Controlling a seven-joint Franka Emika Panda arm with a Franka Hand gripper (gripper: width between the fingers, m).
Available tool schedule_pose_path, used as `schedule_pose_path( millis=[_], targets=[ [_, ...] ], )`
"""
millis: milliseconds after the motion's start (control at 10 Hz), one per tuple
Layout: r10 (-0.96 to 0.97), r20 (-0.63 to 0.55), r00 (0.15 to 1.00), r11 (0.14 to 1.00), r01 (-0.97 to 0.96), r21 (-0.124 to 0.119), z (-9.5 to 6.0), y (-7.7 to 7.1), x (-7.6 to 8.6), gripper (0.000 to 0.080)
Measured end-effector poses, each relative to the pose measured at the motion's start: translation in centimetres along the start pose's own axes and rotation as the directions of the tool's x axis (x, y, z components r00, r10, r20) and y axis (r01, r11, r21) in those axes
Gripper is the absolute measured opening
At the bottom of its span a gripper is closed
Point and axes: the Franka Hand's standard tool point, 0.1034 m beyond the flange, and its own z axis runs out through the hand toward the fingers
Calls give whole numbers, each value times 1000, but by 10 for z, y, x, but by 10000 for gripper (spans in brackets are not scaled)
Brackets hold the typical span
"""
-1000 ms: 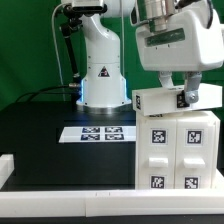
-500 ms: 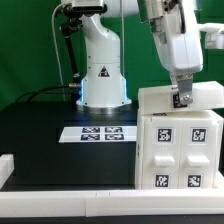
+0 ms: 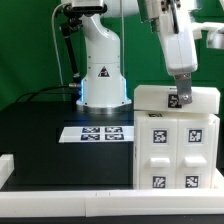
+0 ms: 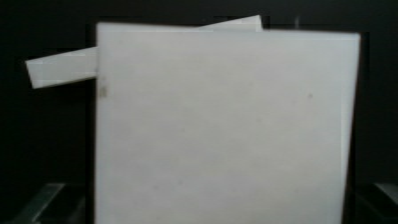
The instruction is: Assemble cabinet
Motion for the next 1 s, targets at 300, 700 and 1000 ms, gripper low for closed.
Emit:
schedule_pose_path(
  millis=[300, 700, 1000],
  targets=[
    [-15, 36, 999, 1000, 14, 24, -23, 3, -6, 794],
    [-136, 36, 990, 991, 135, 24, -28, 3, -8, 797],
    [-517, 17, 856, 856, 518, 0, -29, 0, -16, 797]
  ],
)
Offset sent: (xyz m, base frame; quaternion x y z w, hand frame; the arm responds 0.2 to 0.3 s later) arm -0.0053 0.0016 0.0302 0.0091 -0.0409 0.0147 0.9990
